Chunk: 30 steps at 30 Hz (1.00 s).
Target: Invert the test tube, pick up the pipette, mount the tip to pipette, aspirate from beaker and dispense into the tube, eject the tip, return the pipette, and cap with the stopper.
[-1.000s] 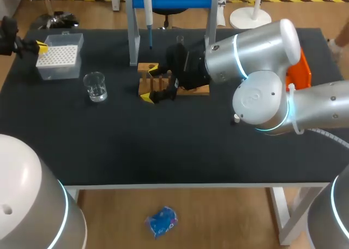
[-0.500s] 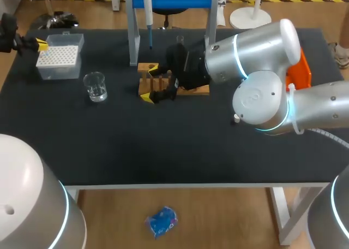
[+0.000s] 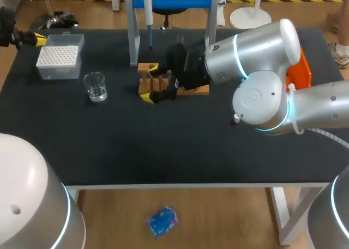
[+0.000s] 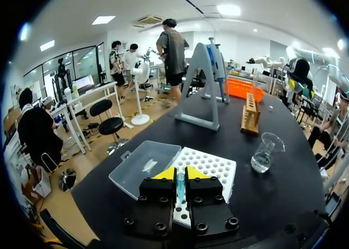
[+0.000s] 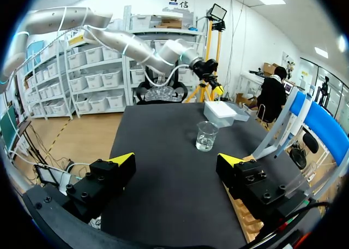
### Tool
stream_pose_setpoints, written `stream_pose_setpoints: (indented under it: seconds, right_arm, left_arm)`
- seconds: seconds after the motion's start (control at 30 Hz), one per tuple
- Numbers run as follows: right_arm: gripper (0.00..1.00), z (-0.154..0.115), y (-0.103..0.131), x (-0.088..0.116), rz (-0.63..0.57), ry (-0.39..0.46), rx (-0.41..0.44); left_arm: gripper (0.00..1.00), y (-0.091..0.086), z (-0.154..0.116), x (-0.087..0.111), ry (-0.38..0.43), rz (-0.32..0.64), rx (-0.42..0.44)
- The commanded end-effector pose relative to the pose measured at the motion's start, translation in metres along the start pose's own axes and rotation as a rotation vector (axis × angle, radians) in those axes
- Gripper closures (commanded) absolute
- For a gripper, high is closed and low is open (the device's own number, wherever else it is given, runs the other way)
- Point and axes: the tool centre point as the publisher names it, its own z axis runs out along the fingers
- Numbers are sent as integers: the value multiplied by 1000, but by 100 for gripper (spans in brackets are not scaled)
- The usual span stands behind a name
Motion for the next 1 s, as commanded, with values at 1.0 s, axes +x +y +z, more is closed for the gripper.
stream_pose_setpoints:
  seconds: [1.0]
  right_arm:
    - [0, -98, -7, 29, -64, 96, -165]
  left_arm:
    - [100, -140, -4, 146, 213, 143, -66]
